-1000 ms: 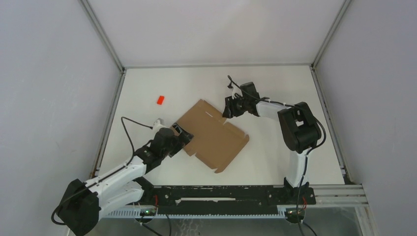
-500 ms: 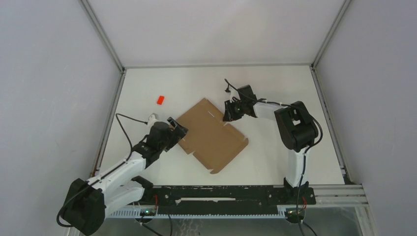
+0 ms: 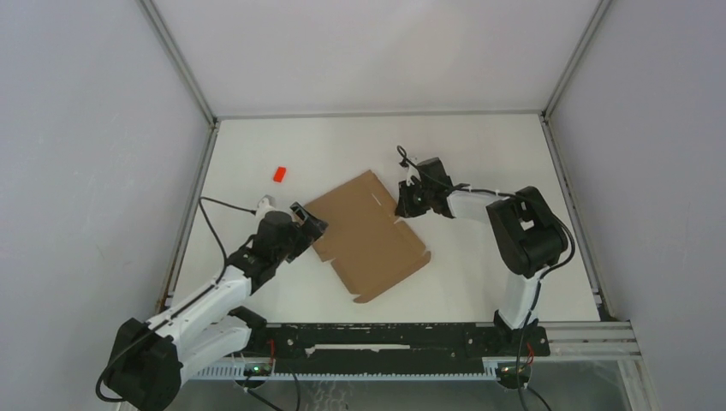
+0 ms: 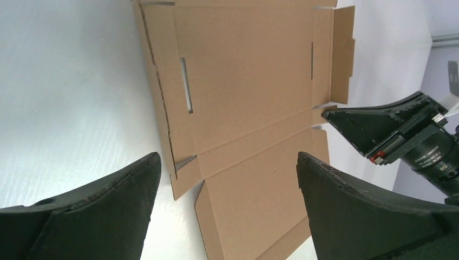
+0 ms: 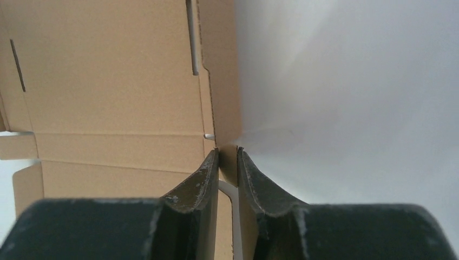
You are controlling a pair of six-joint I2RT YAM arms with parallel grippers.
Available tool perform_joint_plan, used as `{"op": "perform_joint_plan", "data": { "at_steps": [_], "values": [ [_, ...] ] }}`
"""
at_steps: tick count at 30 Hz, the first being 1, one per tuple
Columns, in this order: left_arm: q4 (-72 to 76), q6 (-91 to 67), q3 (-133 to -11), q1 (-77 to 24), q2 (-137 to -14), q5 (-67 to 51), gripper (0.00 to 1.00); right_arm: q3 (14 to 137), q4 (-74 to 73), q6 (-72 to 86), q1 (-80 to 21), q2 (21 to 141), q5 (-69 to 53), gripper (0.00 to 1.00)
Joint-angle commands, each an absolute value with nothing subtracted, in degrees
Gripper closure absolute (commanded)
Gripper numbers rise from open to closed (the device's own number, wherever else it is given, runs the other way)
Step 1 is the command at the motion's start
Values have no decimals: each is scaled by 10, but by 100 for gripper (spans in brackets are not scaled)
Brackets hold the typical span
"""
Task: Fold the paper box
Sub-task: Adjust the paper box at the center of the board.
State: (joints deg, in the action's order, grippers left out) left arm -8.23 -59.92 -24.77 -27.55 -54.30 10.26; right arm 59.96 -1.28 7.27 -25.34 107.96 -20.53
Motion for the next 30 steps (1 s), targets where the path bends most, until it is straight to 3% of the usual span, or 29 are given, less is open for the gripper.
{"op": "perform_joint_plan", "data": {
  "at_steps": [1,4,9,10,13,14,15,23,30],
  "values": [
    [-91,-586,-274,-274,-515,97,0,557,-12,97,-274,1030,-93,76],
    [-93,-593,-264,-275,-499,92,0,540,-15,108,-282,1007,-57,76],
    [-80,-607,-232,-280,-481,89,11,525,-28,130,-292,986,-23,76],
    [-73,-610,-226,-281,-482,86,15,522,-30,135,-294,983,-19,76],
    [-48,-619,-209,-282,-489,77,41,512,-30,150,-301,973,-10,76],
    [-42,-620,-206,-282,-494,76,55,509,-31,153,-303,971,-9,76],
    [-38,-621,-204,-283,-500,76,60,507,-31,156,-305,969,-8,76],
    [23,-622,-216,-287,-594,70,67,490,-33,174,-313,954,-6,76],
    [35,-611,-232,-287,-632,77,67,489,-38,173,-316,954,-7,75]
  ]
}}
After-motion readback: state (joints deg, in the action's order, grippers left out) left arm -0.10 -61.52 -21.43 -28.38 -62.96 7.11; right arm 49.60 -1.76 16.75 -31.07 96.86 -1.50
